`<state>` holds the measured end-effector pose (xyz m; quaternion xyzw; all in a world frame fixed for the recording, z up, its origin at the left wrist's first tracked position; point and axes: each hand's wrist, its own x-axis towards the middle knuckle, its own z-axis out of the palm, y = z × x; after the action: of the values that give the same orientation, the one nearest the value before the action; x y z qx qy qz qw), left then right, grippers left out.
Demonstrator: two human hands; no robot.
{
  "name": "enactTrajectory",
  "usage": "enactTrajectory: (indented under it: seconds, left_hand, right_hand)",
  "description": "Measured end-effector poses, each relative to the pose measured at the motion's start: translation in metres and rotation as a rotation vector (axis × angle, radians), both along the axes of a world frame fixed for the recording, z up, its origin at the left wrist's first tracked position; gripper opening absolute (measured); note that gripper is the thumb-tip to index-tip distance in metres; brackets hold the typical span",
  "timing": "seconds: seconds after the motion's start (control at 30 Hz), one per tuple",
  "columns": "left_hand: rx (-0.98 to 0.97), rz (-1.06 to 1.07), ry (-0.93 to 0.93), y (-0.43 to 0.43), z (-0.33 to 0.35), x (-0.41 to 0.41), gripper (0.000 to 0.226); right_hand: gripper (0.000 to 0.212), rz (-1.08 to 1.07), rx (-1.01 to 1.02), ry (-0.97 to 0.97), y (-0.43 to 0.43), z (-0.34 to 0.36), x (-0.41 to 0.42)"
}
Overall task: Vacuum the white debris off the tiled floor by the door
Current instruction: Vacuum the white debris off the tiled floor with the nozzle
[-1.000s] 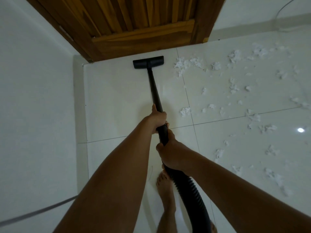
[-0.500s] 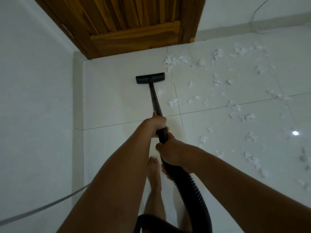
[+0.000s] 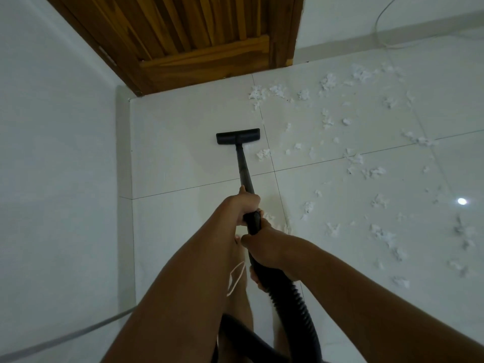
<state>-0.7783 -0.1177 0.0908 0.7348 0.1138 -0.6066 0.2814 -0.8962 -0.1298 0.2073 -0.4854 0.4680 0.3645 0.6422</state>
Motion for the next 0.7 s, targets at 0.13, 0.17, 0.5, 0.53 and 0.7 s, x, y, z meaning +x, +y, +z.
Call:
enactTrajectory:
  seconds: [0.13, 0.17, 0.5, 0.53, 0.7]
  left_hand:
    - [0.016, 0.006, 0.010, 0.008, 0.004, -0.011, 0.066]
    - [0.018, 0.023, 0.019, 0.010, 0.005, -0.014, 0.068]
    - [0.021, 0.052, 0.023, 0.029, 0.025, -0.045, 0.070]
    - [0.019, 0.061, 0.025, 0.030, 0.026, -0.048, 0.071]
    - [0.013, 0.065, 0.038, 0.040, 0.032, -0.063, 0.075]
  right_hand:
    - [0.069, 0.027, -0.005, -0.001, 0.007, 0.001, -0.009]
    - [0.070, 0.030, -0.007, -0.003, 0.009, 0.003, -0.012]
    - [0.079, 0.140, -0.097, -0.008, 0.024, 0.015, -0.037]
    - [0.079, 0.145, -0.102, -0.005, 0.026, 0.015, -0.040]
    - [0.075, 0.155, -0.089, -0.033, 0.033, 0.018, -0.055]
